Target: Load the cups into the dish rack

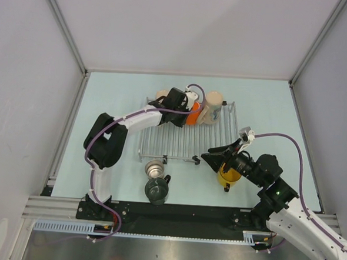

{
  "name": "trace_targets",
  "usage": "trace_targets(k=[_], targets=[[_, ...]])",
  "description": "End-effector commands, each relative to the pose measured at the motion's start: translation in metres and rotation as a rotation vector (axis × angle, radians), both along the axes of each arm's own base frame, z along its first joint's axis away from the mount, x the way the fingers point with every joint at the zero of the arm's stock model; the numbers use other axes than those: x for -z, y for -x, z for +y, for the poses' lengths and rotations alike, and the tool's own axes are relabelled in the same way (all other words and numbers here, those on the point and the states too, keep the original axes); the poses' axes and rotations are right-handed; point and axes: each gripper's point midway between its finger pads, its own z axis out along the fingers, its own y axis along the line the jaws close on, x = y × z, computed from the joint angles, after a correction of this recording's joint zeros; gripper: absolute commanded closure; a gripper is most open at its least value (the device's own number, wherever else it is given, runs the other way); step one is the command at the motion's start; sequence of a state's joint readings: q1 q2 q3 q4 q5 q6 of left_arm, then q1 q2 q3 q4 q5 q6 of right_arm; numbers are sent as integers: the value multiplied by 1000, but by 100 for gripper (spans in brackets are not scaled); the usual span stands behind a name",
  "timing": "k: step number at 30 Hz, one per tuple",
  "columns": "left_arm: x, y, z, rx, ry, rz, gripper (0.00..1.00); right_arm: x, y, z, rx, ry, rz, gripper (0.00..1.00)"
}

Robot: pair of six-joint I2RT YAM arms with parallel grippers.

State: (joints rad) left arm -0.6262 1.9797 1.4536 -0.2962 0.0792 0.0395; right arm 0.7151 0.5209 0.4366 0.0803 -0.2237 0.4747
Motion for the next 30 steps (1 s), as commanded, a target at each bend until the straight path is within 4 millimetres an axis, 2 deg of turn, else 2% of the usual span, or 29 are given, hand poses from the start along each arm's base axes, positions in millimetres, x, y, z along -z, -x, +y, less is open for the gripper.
trace_targets(k=[1, 5, 6, 8, 9, 11, 12, 15, 16, 18, 19, 22, 23, 26, 28, 29, 30], targets=[[-18, 11, -22, 57, 101, 2, 92, -6, -3, -1, 12, -19, -21, 43], [-15, 16, -22, 72, 82, 31, 69, -2, -6, -2, 25, -8, -15, 43], [-20, 15, -21, 71, 82, 17, 60, 0, -7, -1, 25, -2, -11, 43], [-25, 17, -19, 72, 79, 6, 51, 0, -8, -1, 28, 1, -7, 42], [-34, 18, -19, 73, 89, -10, 42, 1, -8, 0, 25, 3, -5, 42], [-39, 24, -20, 85, 96, -13, 32, 3, -9, 0, 28, 7, 0, 42], [-48, 25, -19, 84, 104, -30, 30, 4, -10, 0, 28, 10, 3, 42], [-58, 33, -20, 95, 120, -28, 28, 5, -11, 0, 29, 13, 7, 42], [-71, 37, -21, 105, 141, -42, 28, 6, -11, 0, 34, 14, 8, 42], [-80, 44, -18, 110, 150, -40, 28, 6, -13, -1, 44, 17, 6, 42], [-98, 47, -16, 116, 172, -68, 28, 8, -15, -2, 55, 23, 8, 42], [-118, 63, -9, 148, 189, -83, 28, 14, -21, -6, 92, 57, 17, 43], [-133, 74, -2, 165, 202, -102, 28, 17, -23, -8, 107, 71, 25, 44], [-157, 98, 15, 191, 225, -148, 28, 29, -32, -17, 169, 159, 77, 44], [-164, 110, 26, 200, 224, -176, 28, 32, -34, -20, 189, 212, 118, 47], [-155, 118, 34, 208, 199, -169, 28, 42, -36, -20, 195, 252, 156, 48], [-169, 125, 43, 211, 210, -210, 28, 46, -30, -16, 178, 278, 177, 48]])
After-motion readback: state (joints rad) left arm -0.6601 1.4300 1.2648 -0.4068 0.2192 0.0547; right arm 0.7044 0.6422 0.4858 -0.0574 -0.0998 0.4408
